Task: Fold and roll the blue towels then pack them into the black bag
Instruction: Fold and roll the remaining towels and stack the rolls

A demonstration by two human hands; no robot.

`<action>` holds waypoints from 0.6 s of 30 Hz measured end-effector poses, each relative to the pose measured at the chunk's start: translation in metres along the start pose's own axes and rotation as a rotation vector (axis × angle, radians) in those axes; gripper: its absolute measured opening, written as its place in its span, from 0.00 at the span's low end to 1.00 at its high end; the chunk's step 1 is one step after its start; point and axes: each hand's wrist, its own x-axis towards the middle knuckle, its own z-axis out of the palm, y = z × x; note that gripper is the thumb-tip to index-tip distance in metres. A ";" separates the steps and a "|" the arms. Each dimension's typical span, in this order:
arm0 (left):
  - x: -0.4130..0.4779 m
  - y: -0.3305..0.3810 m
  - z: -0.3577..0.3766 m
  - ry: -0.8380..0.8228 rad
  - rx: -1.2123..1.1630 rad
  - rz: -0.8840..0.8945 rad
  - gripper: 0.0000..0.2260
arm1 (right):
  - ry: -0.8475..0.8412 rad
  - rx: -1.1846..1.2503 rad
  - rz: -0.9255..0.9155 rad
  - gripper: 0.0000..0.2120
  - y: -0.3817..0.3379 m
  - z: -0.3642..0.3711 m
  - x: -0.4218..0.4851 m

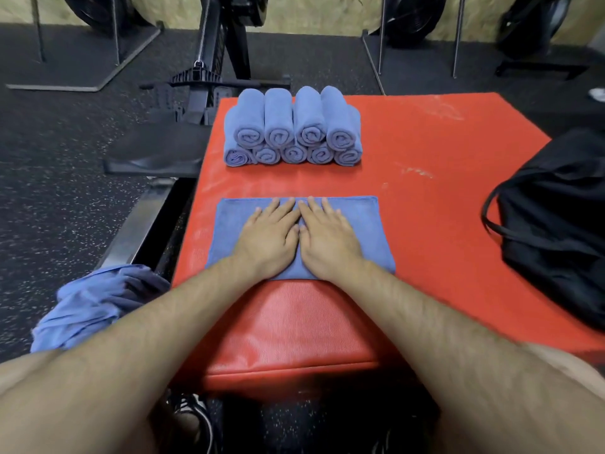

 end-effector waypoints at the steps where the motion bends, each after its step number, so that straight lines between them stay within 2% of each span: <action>1: -0.001 -0.002 0.000 -0.002 0.002 0.006 0.23 | -0.004 0.007 0.005 0.26 0.003 0.001 0.000; 4: -0.003 -0.012 -0.004 0.007 0.005 -0.006 0.23 | -0.021 0.005 0.039 0.28 0.014 0.000 -0.001; 10: -0.017 -0.066 -0.022 -0.036 0.008 -0.157 0.26 | -0.041 -0.011 0.206 0.30 0.065 -0.015 -0.008; 15: -0.022 -0.079 -0.027 -0.074 0.042 -0.176 0.28 | -0.050 -0.010 0.211 0.30 0.071 -0.021 -0.012; 18: -0.014 -0.067 -0.031 -0.028 0.069 -0.151 0.27 | 0.058 -0.058 0.201 0.29 0.048 -0.027 -0.012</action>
